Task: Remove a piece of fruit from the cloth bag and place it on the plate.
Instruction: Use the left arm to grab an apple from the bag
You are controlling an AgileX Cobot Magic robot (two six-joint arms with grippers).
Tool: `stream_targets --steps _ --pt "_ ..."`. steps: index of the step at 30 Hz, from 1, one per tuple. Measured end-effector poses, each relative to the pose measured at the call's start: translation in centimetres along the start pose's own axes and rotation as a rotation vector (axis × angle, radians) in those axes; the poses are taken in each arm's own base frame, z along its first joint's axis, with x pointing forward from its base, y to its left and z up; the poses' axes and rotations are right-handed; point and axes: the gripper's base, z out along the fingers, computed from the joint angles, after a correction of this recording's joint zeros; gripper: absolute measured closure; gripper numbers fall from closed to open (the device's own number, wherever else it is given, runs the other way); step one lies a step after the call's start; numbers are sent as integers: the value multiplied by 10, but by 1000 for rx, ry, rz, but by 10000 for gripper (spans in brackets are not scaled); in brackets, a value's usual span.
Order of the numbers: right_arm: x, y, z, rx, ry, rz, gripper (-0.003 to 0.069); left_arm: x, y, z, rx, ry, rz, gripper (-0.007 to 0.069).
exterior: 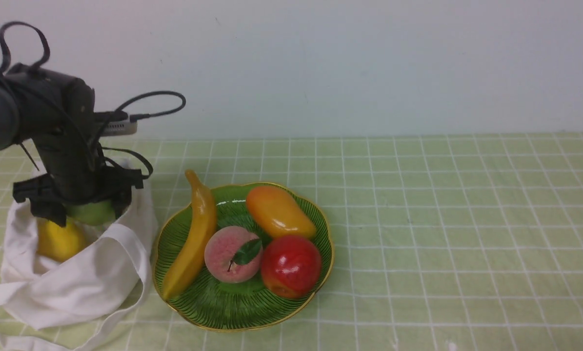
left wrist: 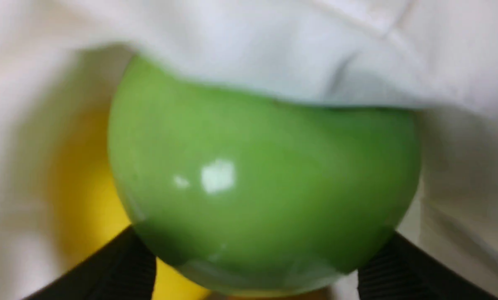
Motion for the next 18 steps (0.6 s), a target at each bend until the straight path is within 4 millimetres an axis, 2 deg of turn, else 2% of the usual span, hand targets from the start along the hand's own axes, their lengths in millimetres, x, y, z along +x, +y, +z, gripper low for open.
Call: stream_targets --steps 1,2,4,5,6,7,8,13,15,18 --pt "0 0 0 0 0 0 673 -2 2 -8 -5 -14 4 64" --pt "0 0 0 0 0 0 673 -5 6 -21 -13 -37 14 111" --pt "0 0 0 0 0 0 673 -7 8 -31 -16 -50 20 192" --pt "0 0 0 0 0 0 673 -8 12 -45 -22 -65 28 389" --pt "0 0 0 0 0 0 673 -7 15 -52 -25 -69 35 484" --pt "0 0 0 0 0 0 673 -7 15 -54 -25 -70 39 498" --pt "0 0 0 0 0 0 673 -6 19 -65 -27 -77 45 569" --pt "0 0 0 0 0 0 673 1 29 -93 -34 -93 80 629" --pt "0 0 0 0 0 0 673 2 31 -97 -33 -99 85 632" --pt "0 0 0 0 0 0 673 2 28 -92 -19 -83 87 629"
